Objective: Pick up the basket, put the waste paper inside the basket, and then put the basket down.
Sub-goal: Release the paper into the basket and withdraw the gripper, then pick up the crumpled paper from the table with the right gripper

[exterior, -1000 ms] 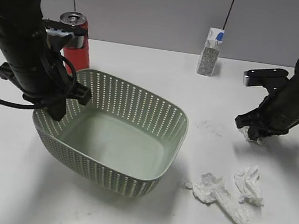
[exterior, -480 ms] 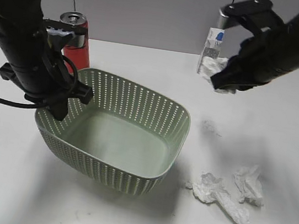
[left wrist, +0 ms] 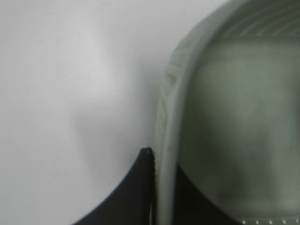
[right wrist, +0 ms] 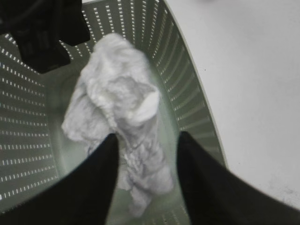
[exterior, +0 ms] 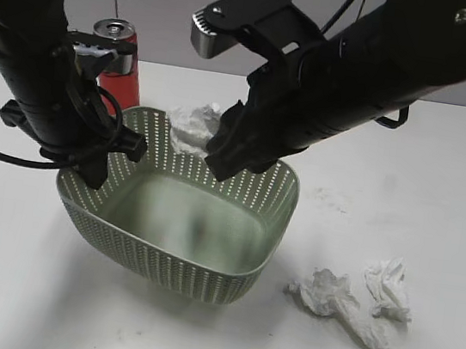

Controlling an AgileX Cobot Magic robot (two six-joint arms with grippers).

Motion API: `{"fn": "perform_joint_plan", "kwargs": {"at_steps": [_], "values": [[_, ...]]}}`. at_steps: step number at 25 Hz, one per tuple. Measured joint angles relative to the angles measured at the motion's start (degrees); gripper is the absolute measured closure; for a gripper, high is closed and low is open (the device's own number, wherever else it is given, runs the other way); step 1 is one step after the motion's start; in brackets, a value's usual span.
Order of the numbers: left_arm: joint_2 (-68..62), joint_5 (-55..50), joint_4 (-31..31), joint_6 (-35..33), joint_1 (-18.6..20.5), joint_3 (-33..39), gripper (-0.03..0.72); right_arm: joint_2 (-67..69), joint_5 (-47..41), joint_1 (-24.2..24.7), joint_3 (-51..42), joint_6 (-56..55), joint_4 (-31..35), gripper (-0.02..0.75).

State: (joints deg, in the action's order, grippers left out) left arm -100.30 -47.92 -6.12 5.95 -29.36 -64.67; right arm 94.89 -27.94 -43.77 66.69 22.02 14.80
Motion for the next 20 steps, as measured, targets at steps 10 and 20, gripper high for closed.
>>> {"fn": "perform_joint_plan", "kwargs": {"at_steps": [10, 20], "values": [[0.0, -0.5, 0.0, 0.0, 0.0, 0.0, 0.689, -3.4, -8.0, 9.0, 1.9, -20.6, -17.7, 0.142], [0.0, -0.6, 0.3, 0.0, 0.0, 0.0, 0.689, -5.7, -2.0, 25.6, -18.9, -25.7, -16.0, 0.145]]}}
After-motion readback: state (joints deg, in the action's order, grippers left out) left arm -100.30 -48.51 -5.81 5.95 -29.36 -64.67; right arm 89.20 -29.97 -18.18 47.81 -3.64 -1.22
